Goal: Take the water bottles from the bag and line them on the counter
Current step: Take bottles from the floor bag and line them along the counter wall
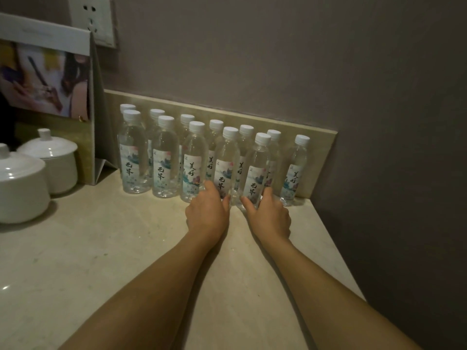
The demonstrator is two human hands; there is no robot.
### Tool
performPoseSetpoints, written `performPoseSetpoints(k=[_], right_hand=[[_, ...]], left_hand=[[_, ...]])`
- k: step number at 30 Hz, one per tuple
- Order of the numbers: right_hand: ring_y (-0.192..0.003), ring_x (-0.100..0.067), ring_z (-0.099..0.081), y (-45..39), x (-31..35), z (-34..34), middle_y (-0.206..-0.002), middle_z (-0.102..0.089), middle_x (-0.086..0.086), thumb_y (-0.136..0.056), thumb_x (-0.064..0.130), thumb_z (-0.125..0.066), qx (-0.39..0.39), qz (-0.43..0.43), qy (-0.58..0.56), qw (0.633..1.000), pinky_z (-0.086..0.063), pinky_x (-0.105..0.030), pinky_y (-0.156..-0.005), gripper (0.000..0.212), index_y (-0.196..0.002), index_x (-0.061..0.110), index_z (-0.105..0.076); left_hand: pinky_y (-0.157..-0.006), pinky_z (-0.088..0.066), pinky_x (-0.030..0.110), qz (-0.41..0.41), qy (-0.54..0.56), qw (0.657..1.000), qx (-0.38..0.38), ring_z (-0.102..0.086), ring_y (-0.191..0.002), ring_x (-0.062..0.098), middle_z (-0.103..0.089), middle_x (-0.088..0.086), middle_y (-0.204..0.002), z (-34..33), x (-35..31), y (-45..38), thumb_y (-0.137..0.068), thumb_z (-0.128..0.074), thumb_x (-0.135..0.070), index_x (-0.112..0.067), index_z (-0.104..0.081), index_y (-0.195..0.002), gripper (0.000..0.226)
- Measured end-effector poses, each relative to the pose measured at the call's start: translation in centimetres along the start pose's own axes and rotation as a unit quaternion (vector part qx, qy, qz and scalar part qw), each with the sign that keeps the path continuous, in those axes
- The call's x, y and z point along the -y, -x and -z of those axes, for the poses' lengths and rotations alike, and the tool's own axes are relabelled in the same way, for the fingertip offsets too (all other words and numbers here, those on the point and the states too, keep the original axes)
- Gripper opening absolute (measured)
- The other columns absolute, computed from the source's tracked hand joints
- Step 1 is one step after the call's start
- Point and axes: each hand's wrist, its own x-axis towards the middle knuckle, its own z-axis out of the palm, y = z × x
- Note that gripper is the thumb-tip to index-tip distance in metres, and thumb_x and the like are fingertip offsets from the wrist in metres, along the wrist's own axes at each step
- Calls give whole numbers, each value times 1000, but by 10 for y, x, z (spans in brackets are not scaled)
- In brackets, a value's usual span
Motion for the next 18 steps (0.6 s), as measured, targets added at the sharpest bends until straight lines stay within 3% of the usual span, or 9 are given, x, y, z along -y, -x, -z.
performPoseSetpoints(k=[11,18], right_hand=[[-103,-33,-61,0,0,-1,-112,-64,-8,-86,62,-53,19,10,10,1000,-43,-37,-70,55,-116,17,-44],[-103,-34,-61,0,-2,-2,-114,-64,-9,-89,55,-55,21,12,11,1000,-43,-37,-71,46,-113,18,-43]], left_hand=[[-75,-50,40,12,8,1000,6,-66,-96,29,-67,8,-102,2,-1,2,-96,-55,-42,-13,-48,-111,34],[-74,-48,39,17,3,1000,5,-66,-95,30,-68,9,-101,3,-3,3,-96,-55,-42,-13,-47,-110,33]])
